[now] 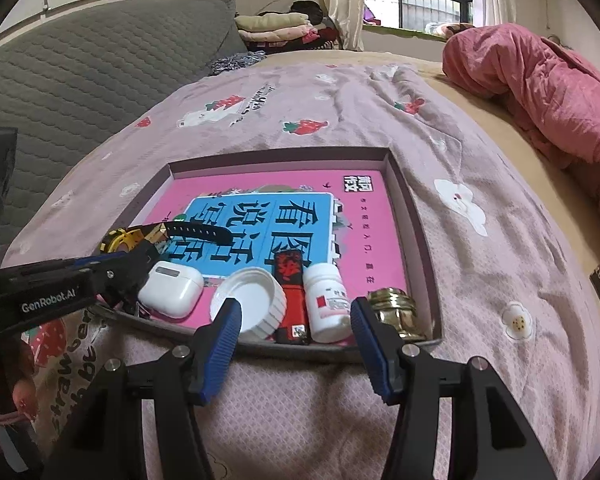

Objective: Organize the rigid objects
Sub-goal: 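Lower the black tube into the box and open the left gripper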

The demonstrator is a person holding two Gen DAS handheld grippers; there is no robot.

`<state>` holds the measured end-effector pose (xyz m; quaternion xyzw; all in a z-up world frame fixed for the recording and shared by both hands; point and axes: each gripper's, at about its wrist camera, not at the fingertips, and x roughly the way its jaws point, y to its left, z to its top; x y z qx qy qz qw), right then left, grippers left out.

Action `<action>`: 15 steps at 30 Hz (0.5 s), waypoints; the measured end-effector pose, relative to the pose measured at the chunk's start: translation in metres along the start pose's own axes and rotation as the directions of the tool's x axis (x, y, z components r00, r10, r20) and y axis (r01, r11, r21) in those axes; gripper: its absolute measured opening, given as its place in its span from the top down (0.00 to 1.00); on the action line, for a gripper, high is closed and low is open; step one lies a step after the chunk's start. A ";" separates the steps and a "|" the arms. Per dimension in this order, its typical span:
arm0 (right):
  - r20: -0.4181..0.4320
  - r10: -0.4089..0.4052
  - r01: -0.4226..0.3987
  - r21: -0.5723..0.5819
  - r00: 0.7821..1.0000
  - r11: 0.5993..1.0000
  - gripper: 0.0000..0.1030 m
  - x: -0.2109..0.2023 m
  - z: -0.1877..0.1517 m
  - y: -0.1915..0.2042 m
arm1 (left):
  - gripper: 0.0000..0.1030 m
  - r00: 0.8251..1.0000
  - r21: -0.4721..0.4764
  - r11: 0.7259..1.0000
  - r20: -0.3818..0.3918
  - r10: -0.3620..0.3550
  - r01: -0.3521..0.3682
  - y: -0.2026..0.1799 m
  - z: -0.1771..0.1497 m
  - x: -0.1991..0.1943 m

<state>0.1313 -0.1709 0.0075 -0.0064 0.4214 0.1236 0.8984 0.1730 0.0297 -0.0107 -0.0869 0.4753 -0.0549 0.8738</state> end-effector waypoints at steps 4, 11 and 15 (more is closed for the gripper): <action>0.004 0.003 -0.003 0.004 1.000 1.000 0.45 -0.002 0.000 0.000 | 0.75 1.000 0.008 1.000 0.005 -0.012 0.012 -0.003 0.000 -0.004; 0.012 0.004 -0.004 0.006 1.000 1.000 0.45 -0.006 0.003 0.001 | 0.74 1.000 0.006 1.000 0.005 -0.001 0.001 -0.001 -0.001 -0.005; 0.015 0.003 -0.003 0.007 1.000 1.000 0.45 -0.008 0.005 0.001 | 0.74 1.000 -0.005 1.000 0.021 0.009 -0.009 0.003 -0.001 -0.010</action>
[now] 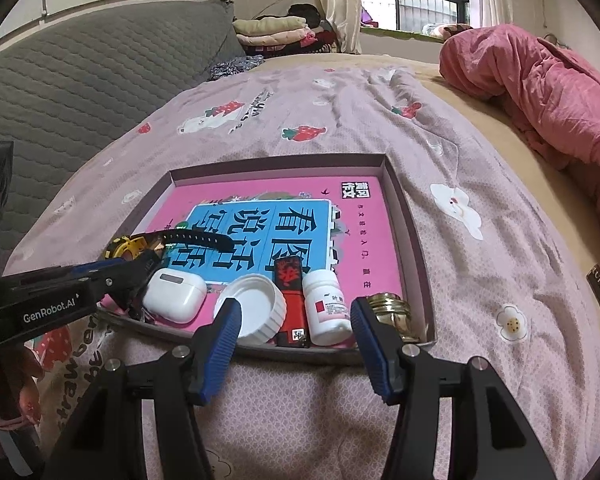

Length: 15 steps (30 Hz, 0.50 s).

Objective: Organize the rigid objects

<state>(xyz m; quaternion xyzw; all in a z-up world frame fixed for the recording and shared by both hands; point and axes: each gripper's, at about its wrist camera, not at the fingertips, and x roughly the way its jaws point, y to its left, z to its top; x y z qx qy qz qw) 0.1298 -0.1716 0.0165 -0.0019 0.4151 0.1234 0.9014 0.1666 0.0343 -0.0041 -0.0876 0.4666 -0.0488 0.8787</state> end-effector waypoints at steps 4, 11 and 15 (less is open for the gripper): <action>0.002 0.001 -0.001 0.001 1.000 1.000 0.45 -0.001 0.001 0.000 | 0.57 0.999 0.005 1.000 0.037 0.002 -0.002 -0.002 0.003 -0.012; 0.010 -0.010 0.010 0.004 1.000 1.000 0.45 -0.006 0.004 0.001 | 0.46 0.998 0.029 1.000 0.063 -0.003 0.001 -0.010 0.005 -0.025; 0.016 -0.013 0.013 0.017 1.000 1.000 0.44 -0.009 0.006 -0.001 | 0.39 0.997 0.019 1.000 0.076 -0.004 0.002 -0.010 0.006 -0.030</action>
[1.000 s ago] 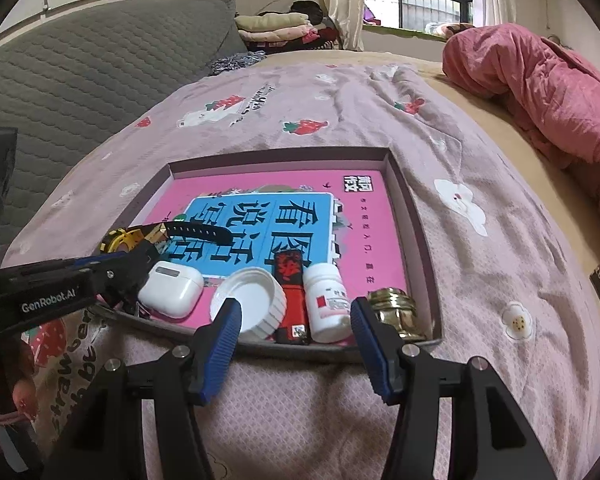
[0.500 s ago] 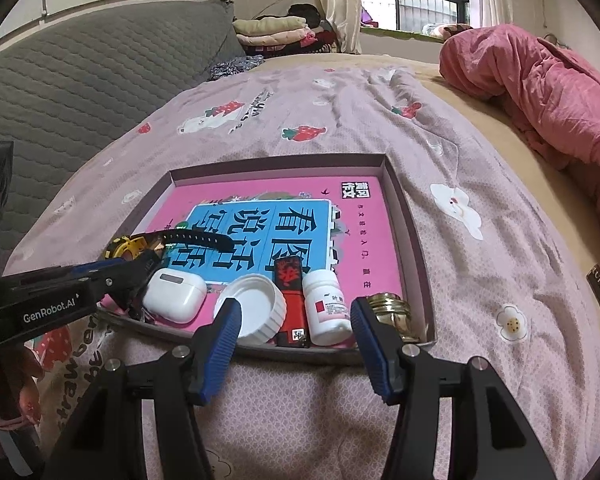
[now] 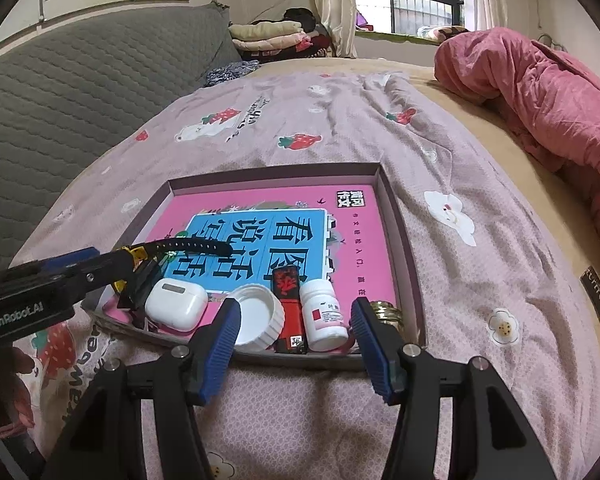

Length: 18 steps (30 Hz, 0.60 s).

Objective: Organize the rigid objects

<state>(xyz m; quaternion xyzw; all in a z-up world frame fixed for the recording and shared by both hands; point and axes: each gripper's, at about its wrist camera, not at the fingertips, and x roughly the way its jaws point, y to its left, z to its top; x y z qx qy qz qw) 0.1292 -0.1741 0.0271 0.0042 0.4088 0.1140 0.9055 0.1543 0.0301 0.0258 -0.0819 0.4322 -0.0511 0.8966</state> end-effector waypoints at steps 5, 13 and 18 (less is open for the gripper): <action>0.007 0.000 0.000 -0.001 1.000 1.000 0.44 -0.004 0.001 0.001 | 0.38 1.000 0.000 1.000 0.005 0.010 -0.010 0.000 -0.001 -0.005; 0.021 0.007 -0.007 -0.007 1.000 1.000 0.44 -0.010 0.001 0.004 | 0.25 1.000 0.026 1.000 0.024 -0.003 0.002 -0.006 -0.009 -0.018; 0.032 0.006 -0.006 -0.009 0.999 1.000 0.44 -0.015 0.001 0.006 | 0.25 0.999 0.034 0.999 0.029 0.016 -0.017 -0.010 -0.015 -0.026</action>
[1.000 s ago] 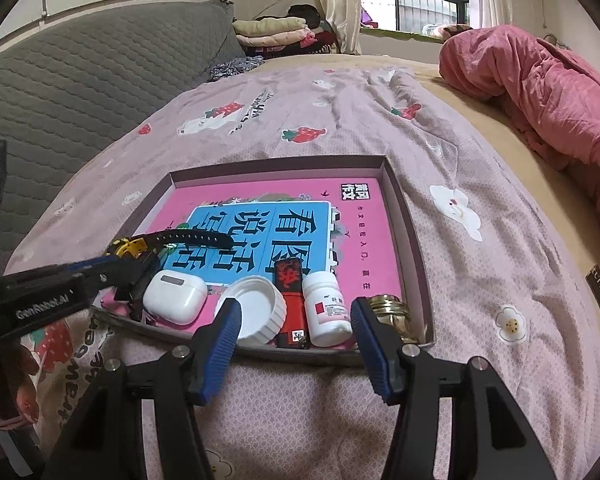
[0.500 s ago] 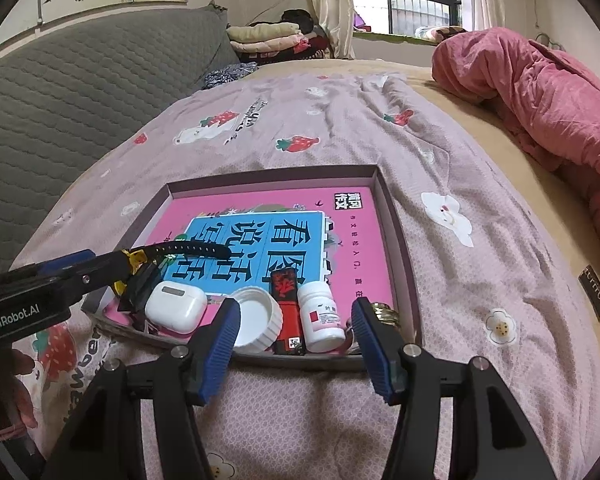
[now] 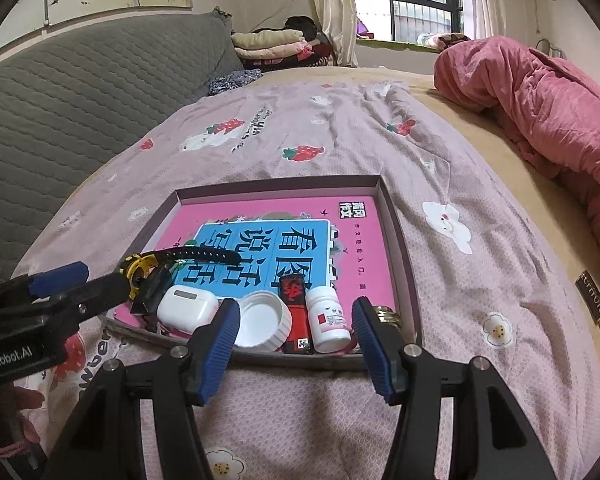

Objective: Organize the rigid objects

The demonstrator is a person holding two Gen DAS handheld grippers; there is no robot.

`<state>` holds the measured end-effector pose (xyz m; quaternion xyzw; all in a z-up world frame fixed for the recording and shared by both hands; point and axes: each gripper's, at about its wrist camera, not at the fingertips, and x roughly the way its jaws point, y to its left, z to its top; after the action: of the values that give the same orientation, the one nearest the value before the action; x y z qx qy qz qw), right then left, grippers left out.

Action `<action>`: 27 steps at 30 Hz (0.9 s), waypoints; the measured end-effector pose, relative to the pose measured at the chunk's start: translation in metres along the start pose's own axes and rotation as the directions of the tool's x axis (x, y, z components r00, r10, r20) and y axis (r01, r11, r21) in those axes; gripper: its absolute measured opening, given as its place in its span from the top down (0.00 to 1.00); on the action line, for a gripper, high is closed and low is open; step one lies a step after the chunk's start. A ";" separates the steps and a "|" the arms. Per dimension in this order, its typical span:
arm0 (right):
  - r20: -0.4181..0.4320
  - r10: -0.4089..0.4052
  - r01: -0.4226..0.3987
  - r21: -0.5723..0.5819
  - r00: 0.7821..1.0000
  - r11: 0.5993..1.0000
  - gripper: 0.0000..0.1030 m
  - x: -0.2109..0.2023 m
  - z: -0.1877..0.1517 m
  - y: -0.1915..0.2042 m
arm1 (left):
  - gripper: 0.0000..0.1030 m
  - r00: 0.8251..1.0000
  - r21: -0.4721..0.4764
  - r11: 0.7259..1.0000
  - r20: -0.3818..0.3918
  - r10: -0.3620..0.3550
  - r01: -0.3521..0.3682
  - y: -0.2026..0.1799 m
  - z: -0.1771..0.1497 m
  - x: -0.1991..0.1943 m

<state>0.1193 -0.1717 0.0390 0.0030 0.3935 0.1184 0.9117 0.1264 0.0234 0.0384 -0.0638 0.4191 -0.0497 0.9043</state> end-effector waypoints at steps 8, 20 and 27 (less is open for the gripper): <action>0.015 -0.004 0.004 -0.011 1.000 1.000 0.44 -0.009 0.000 0.004 | 0.25 1.000 0.011 1.000 0.004 0.007 -0.007 -0.001 -0.005 -0.011; 0.063 0.006 -0.005 -0.014 0.998 1.000 0.44 -0.039 0.000 0.007 | 0.25 0.999 -0.027 0.999 -0.004 0.035 -0.035 0.002 -0.017 -0.032; 0.066 0.007 -0.005 -0.030 0.998 1.000 0.44 -0.053 -0.010 0.011 | 0.25 0.995 -0.020 0.995 -0.037 0.093 -0.094 0.008 -0.028 -0.036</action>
<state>0.0748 -0.1735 0.0712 -0.0053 0.3612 0.1268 0.9238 0.0821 0.0340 0.0468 -0.0531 0.4381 -0.0039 0.8973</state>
